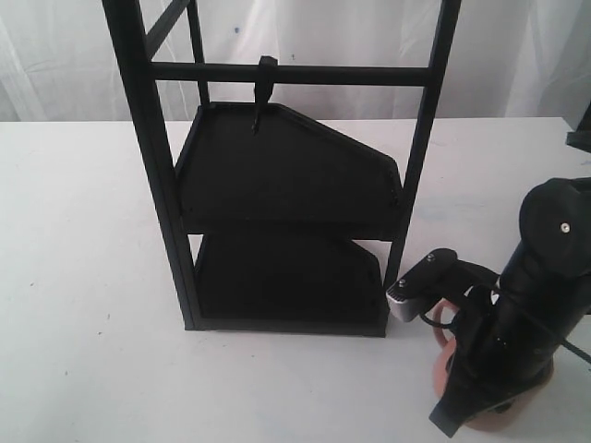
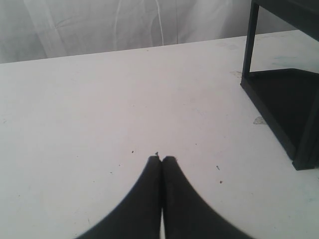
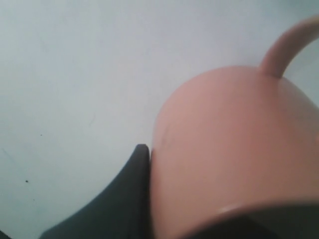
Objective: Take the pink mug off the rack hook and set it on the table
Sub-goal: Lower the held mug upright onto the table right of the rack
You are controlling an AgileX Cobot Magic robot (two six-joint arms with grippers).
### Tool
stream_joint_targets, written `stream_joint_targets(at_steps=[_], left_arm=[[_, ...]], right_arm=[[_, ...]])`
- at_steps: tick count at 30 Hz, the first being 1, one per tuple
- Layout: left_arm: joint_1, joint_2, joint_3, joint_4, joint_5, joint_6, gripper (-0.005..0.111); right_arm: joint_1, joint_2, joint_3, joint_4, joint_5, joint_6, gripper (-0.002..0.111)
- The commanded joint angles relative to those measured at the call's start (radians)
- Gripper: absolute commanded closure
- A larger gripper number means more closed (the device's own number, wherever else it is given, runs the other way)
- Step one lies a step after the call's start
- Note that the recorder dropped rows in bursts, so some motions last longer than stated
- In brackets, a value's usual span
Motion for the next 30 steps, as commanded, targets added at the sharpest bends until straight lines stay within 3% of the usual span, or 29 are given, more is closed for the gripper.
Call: stream_joint_targets(at_steps=[1, 30], left_arm=[[-0.006, -0.005, 0.004, -0.005, 0.003, -0.001, 0.107], [-0.006, -0.005, 0.004, -0.005, 0.003, -0.001, 0.107]], right_arm=[[-0.009, 0.026, 0.002, 0.005, 0.002, -0.013, 0.108], [-0.009, 0.011, 0.001, -0.018, 0.010, -0.003, 0.108]])
